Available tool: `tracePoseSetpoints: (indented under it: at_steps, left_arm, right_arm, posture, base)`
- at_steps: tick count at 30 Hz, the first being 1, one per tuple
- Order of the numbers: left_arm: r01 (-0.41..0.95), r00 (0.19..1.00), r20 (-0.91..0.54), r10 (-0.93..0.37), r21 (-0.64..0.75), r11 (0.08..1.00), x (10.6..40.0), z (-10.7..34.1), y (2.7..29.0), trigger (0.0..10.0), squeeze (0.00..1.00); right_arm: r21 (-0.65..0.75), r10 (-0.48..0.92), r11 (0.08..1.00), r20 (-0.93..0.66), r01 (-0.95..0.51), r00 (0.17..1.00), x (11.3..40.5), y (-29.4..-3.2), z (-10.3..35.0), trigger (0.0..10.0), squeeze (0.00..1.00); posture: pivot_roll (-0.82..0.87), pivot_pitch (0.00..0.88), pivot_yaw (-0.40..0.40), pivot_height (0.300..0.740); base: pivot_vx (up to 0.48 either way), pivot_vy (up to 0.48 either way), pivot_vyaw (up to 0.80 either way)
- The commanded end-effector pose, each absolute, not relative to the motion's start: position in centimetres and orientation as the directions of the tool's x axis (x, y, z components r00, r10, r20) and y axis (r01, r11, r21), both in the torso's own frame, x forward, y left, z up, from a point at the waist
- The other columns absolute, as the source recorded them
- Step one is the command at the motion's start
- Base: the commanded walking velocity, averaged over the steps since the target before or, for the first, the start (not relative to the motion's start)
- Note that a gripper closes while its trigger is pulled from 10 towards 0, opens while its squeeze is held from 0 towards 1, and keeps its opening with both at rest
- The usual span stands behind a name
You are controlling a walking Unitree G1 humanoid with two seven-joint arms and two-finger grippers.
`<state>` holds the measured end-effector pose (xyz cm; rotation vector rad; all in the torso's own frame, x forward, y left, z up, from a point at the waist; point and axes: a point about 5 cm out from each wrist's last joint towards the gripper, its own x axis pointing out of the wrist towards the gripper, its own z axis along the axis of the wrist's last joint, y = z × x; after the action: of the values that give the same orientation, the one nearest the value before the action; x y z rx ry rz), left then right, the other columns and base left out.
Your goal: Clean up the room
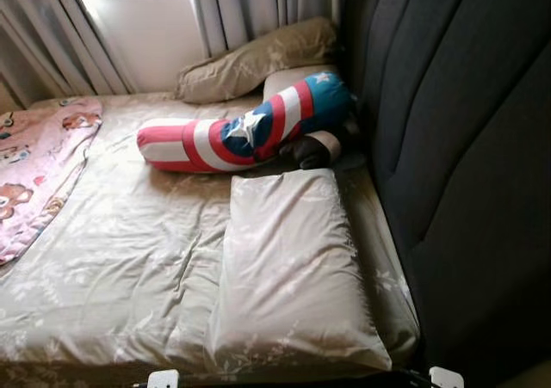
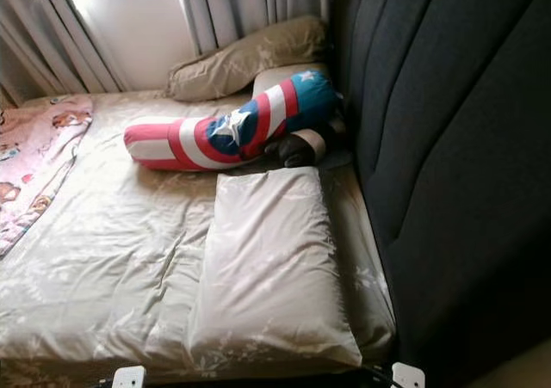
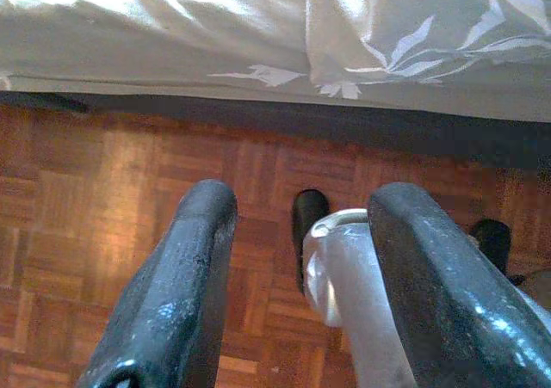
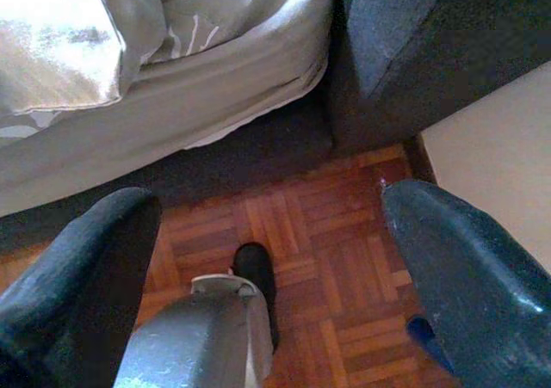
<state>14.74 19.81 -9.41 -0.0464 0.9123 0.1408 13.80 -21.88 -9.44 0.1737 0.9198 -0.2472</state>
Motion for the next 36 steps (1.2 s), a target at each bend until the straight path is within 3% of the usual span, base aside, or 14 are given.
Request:
tracePoseSetpoints:
  at_steps: [1,15,22,36]
  left_arm:
    - [-0.169,0.602,-0.789,0.122,0.023,0.985,14.7,-9.4,20.1,10.0,0.00]
    - [-0.185,0.596,-0.794,0.118,0.007,0.983,14.6,-9.5,19.9,10.0,0.00]
    - [-0.185,0.588,-0.797,0.136,0.032,0.982,14.6,-9.4,20.5,10.0,0.00]
    - [-0.165,0.605,-0.784,0.142,0.051,0.985,14.5,-9.1,21.7,10.0,0.00]
  right_arm:
    - [0.042,-0.129,0.962,-0.798,0.268,0.589,14.0,-21.8,-9.4,10.0,0.00]
    - [0.026,-0.132,0.968,-0.793,0.250,0.595,14.4,-22.3,-9.1,10.0,0.00]
    - [0.027,-0.113,0.974,-0.800,0.224,0.589,14.1,-21.6,-9.4,10.0,0.00]
    - [0.051,-0.114,0.965,-0.801,0.257,0.588,13.8,-21.0,-9.6,10.0,0.00]
  posture:
    - [-0.04,0.000,0.037,0.740]
    - [-0.05,0.000,0.023,0.740]
    - [-0.04,0.000,0.037,0.740]
    - [-0.04,0.000,0.066,0.740]
  base:
    - [0.000,0.000,0.00]
    - [0.000,0.000,0.00]
    - [0.000,0.424,0.00]
    - [0.000,0.000,0.00]
